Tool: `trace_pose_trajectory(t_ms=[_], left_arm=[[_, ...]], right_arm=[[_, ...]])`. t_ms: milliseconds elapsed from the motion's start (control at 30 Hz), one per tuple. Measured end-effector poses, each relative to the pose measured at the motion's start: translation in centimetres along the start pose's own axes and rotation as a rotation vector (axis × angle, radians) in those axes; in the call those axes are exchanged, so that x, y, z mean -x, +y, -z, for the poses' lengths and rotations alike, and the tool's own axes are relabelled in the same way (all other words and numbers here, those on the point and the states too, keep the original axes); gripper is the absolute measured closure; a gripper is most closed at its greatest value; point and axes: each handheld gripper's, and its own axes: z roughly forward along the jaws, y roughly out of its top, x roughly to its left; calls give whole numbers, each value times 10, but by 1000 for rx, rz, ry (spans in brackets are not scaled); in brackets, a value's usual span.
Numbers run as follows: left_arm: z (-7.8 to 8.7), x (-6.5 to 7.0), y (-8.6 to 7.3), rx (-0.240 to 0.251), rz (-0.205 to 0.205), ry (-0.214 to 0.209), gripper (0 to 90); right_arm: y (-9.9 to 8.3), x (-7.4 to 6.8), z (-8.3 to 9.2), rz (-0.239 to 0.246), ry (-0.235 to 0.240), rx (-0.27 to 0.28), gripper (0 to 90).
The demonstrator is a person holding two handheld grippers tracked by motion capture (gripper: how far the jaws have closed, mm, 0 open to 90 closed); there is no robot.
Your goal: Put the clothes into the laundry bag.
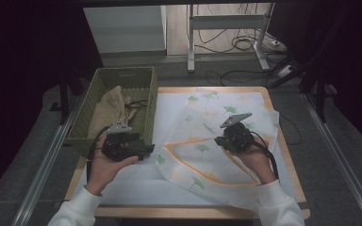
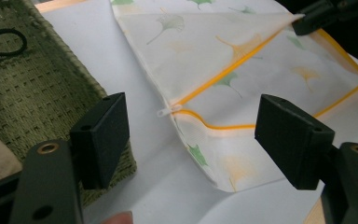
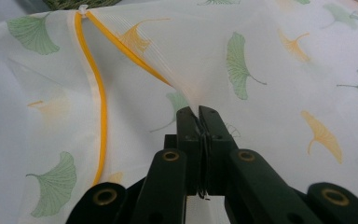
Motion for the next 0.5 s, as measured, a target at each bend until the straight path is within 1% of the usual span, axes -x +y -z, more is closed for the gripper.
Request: trace_pose_trajectory(t_ms=[33,133,500], left_arm=[[0,-4,2,2,9,3,257],[1,-7,4,17,19,8,256],[4,-16,13,37,21,41,253]], right_arm=[[0,0,0,1,0,2,867],[0,1,0,0,-1,1,867],[-1,3,1,-11,-3,-1,867]])
